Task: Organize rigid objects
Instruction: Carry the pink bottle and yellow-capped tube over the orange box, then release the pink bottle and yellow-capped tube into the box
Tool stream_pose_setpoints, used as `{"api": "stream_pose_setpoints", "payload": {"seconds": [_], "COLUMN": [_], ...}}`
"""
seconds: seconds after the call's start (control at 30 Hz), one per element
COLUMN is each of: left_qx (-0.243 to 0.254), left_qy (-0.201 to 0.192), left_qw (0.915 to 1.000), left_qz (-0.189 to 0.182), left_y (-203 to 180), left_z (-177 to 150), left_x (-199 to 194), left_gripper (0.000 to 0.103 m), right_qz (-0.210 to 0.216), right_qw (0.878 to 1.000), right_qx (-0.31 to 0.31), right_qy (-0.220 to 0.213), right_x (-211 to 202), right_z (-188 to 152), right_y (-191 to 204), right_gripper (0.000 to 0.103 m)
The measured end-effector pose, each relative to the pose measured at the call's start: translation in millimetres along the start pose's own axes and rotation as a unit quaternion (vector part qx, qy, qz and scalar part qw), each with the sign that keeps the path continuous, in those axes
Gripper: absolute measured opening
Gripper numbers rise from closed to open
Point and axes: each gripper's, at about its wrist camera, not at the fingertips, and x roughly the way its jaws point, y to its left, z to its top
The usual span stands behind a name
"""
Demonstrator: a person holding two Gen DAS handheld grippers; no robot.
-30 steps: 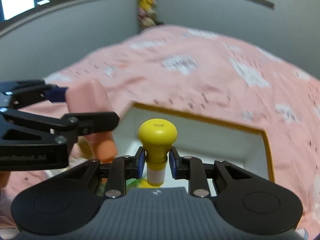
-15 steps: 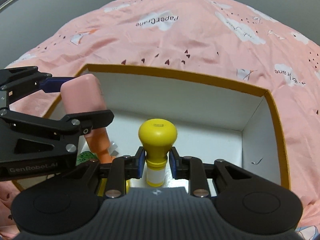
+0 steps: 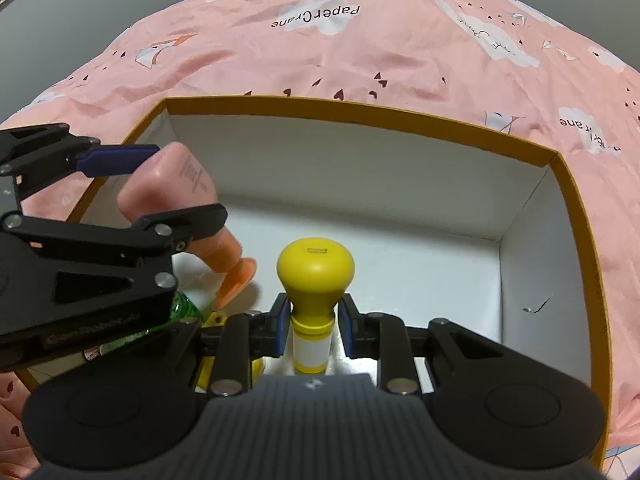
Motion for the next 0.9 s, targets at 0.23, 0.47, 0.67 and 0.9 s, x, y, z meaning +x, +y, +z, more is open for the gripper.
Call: {"api": "stream_pose_setpoints", "payload": {"seconds": [0.23, 0.47, 0.67, 0.9], "left_qx": [0.002, -0.056, -0.087, -0.103], "left_qy": [-0.025, -0.056, -0.070, -0.061], "left_qw": [0.9997, 0.9966, 0.9934, 0.9924], "left_qz": [0.001, -0.022, -0.025, -0.027], "left_y": [-0.9, 11.6, 19.6, 26.7], "left_z": [1.4, 3.1, 3.2, 0.6], "left_x": [-8.1, -28.5, -39.6, -36.6], "left_gripper": [0.073, 0.080, 0.081, 0.082], "right_qz": [-0.002, 0.006, 0.012, 0.011], "right_qw": [1.000, 1.000, 1.000, 1.000], "right_qx": [-0.008, 0.003, -0.001, -0.001], "right_qy": [0.000, -0.002, -0.002, 0.015], "right_x": [-0.8, -5.3, -3.9, 7.3], "right_z": [1.2, 3.0, 11.8, 15.9], "right_y": [6.8, 4.3, 12.7, 22.3], "right_gripper": [0.024, 0.025, 0.025, 0.025]}}
